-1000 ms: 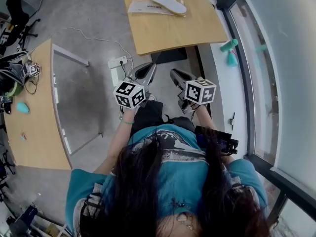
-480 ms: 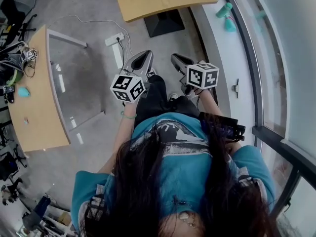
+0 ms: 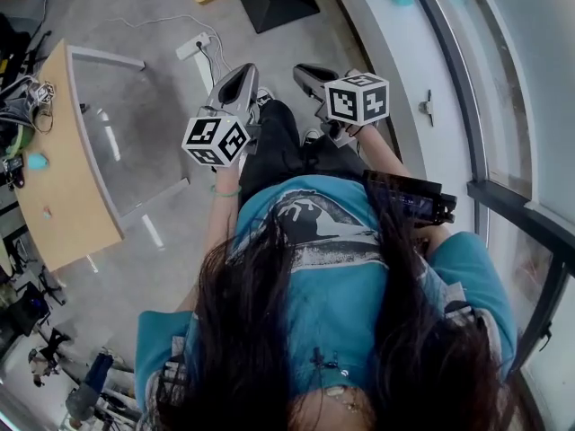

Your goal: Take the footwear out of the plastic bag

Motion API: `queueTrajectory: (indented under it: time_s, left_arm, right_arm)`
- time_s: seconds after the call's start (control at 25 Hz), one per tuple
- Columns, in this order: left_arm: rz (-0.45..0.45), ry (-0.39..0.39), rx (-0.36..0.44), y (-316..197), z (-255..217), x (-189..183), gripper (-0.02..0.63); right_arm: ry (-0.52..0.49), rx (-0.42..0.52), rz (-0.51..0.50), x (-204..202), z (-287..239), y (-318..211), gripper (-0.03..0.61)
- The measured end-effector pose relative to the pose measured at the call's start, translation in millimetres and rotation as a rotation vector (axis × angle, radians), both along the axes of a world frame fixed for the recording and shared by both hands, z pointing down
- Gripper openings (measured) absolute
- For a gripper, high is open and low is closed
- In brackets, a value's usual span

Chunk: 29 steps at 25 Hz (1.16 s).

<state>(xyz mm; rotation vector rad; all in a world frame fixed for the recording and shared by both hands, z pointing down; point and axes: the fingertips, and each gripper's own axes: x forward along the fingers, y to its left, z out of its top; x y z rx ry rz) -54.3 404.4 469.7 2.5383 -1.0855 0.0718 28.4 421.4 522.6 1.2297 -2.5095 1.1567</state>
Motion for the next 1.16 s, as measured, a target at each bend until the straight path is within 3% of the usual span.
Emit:
queueTrajectory:
  time_s: [0.6, 1.16]
  left_arm:
    - [0.068, 0.004, 0.007, -9, -3, 16, -0.002]
    - [0.038, 0.021, 0.03, -21, -19, -2, -0.002]
  right_arm:
    - [-0.003, 0.002, 0.046, 11, 2, -4, 0.04]
    - [-0.023, -0.003, 0.066, 6, -4, -11, 0.039]
